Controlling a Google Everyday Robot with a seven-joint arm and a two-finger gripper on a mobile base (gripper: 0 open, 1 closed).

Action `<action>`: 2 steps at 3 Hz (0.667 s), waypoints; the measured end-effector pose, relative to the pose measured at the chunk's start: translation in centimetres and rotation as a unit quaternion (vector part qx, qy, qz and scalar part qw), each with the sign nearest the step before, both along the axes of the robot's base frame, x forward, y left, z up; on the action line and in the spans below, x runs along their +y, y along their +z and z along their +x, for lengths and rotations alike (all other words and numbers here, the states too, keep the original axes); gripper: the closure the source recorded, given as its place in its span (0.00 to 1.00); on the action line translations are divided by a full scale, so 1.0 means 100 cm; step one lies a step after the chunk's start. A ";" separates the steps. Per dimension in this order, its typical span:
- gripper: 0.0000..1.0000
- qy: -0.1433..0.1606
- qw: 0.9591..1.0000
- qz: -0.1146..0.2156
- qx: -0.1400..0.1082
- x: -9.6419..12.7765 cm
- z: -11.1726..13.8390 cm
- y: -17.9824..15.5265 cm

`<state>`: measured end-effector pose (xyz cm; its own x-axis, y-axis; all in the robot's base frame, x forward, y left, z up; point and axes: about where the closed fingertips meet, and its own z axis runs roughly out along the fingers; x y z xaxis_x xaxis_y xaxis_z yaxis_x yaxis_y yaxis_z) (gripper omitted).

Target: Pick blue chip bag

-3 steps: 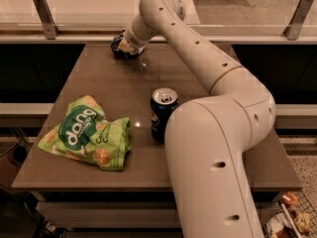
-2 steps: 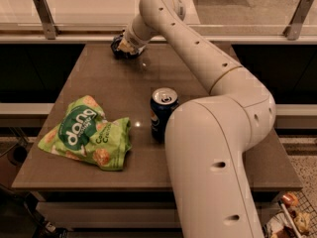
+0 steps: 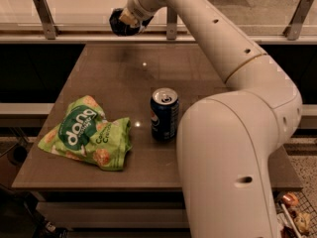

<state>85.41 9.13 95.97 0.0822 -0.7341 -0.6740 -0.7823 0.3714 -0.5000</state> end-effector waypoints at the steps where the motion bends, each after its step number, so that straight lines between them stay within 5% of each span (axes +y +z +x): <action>1: 1.00 0.000 1.000 0.008 -0.028 -0.013 -0.010 0.040; 2: 1.00 0.015 0.998 0.048 -0.046 -0.029 -0.019 0.068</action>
Offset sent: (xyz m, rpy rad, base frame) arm -0.0352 -0.0591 0.1117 0.2282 -0.1366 0.0805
